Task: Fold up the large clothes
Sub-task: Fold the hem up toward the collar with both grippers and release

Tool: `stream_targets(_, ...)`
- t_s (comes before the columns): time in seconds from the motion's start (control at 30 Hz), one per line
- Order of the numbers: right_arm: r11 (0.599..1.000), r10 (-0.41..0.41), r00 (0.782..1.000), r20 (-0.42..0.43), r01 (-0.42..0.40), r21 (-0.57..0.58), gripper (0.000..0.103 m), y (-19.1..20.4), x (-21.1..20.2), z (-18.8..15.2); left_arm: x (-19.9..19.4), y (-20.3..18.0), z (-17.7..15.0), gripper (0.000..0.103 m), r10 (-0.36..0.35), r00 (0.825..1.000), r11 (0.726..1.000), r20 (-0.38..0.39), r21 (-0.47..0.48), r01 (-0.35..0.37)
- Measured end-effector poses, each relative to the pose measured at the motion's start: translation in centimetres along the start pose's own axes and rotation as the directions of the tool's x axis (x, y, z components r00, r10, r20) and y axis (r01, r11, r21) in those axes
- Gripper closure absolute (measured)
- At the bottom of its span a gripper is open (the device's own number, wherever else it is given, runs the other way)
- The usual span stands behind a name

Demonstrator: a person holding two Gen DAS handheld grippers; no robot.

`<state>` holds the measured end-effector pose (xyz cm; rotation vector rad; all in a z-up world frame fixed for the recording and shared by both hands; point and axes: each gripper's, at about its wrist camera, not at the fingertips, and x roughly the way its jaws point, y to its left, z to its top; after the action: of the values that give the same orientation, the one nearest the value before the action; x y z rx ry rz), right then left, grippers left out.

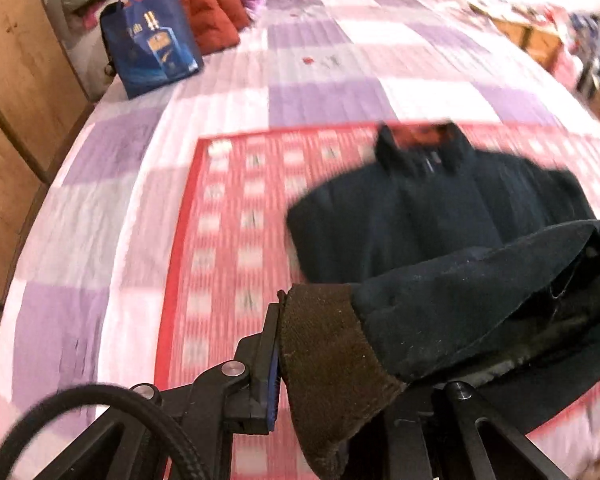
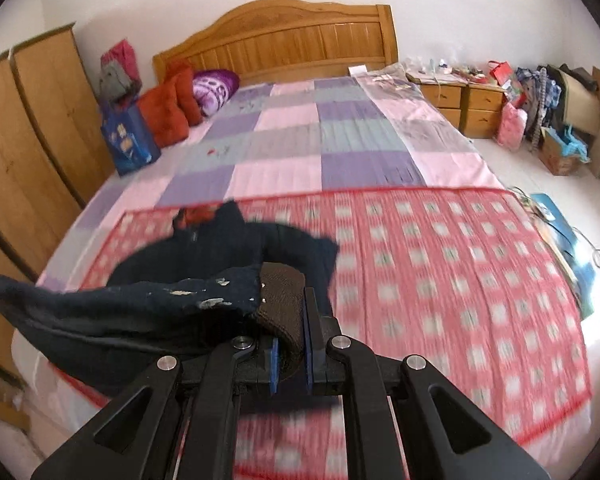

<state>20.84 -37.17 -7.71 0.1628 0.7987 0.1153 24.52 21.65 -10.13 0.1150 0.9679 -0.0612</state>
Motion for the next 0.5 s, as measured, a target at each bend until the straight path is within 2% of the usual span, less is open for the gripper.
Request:
stream_targets(0.07, 1.000, 0.003, 1.000, 0.000, -0.003, 0.022, 0.094, -0.7, 3.6, 2.9, 3.9, 0.7, 3.7, 0.089, 0.002, 1.000, 1.000, -0.019, -0.022, -0.003)
stream_targets(0.2, 0.999, -0.038, 0.998, -0.054, 0.039, 0.015, 0.094, -0.9, 12.3, 7.4, 11.6, 1.5, 8.2, 0.089, -0.002, 0.996, 0.997, -0.084, -0.075, -0.004)
stream_targets(0.33, 0.993, -0.117, 0.981, -0.152, 0.119, 0.010, 0.094, -1.4, 20.6, 9.2, 19.8, 1.2, 10.1, 0.089, 0.002, 0.981, 0.995, -0.196, -0.094, -0.021)
stream_targets(0.5, 0.977, -0.192, 0.945, -0.263, 0.210, 0.040, 0.093, -2.6, 29.1, 8.5, 28.7, 0.6, 9.9, 0.082, 0.030, 0.948, 0.995, -0.316, -0.080, -0.058)
